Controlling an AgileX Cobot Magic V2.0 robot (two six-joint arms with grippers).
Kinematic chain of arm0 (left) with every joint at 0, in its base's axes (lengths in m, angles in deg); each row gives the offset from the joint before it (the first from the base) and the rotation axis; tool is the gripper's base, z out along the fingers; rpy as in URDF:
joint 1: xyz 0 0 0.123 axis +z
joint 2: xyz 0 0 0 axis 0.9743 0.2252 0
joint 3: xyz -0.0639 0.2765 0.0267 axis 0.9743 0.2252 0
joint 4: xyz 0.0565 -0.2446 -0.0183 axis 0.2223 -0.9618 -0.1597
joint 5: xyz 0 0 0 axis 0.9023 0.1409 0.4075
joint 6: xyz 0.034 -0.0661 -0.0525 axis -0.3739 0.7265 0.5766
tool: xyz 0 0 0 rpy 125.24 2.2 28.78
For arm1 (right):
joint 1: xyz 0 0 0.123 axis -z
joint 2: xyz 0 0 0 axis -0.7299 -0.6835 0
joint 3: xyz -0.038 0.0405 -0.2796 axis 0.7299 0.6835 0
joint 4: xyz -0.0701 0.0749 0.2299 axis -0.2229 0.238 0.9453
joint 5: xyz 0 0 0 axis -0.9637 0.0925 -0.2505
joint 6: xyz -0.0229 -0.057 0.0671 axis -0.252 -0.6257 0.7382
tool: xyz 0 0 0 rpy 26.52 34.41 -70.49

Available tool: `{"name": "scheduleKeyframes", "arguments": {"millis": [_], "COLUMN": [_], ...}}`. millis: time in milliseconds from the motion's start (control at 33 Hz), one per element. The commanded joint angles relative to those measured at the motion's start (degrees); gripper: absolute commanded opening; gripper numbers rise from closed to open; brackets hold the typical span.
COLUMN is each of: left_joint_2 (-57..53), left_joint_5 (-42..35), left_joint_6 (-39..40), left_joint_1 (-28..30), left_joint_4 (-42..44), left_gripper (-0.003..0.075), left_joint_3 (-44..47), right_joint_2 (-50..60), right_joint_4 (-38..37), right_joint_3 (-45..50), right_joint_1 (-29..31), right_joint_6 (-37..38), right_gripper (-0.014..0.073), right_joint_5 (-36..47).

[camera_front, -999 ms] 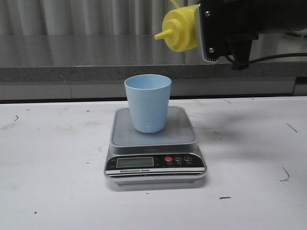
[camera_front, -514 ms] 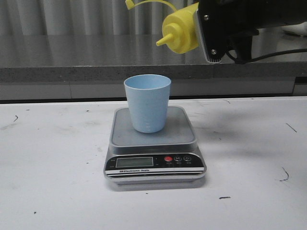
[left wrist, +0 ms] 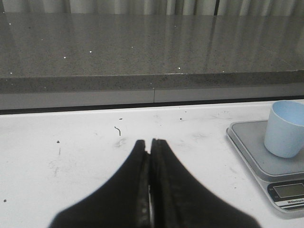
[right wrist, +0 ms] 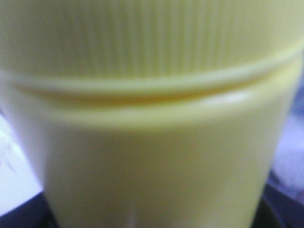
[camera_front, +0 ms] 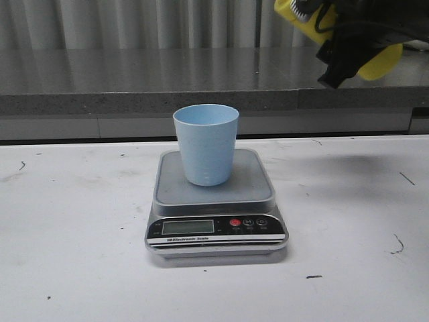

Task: Pour seasoning into cup on scale with both arms
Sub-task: 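Turn the bottle upright and lower it back with the right gripper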

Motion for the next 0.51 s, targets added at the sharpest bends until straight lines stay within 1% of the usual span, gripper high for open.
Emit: {"name": "scheduleKeyframes", "arguments": {"millis": [0,91,182,303,393,484], "left_joint_2": [0.6,0.6,0.6,0.6,0.6,0.6], "left_joint_5": [-4.8,-4.8,-4.8,-4.8,-4.8,-4.8], "left_joint_6": [0.7,0.7,0.7,0.7,0.7,0.7], "left_joint_1": [0.2,0.2,0.2,0.2,0.2,0.2], "left_joint_4": [-0.5,-0.5,-0.5,-0.5,-0.5,-0.5], "left_gripper": [-0.002,-0.002,-0.002,-0.002,-0.002,-0.002], "left_joint_3": [-1.4,-1.4,-1.4,-1.4,-1.4,-1.4], "right_joint_2": [3.0,3.0,3.0,3.0,3.0,3.0], "right_joint_4": [12.1,18.9,22.1,22.0,21.5,19.3], "right_joint_3": [-2.3,-2.3,-2.3,-2.3,-2.3,-2.4], "right_joint_1": [0.1,0.1,0.1,0.1,0.1,0.1], "right_joint_6": [12.3,20.5,26.2,32.7,35.3,36.4], "right_gripper": [0.0083,0.0083,0.0083,0.0083,0.0083,0.0083], "right_joint_5": [6.1,5.4,3.4,-0.9,-3.4,-5.6]}}
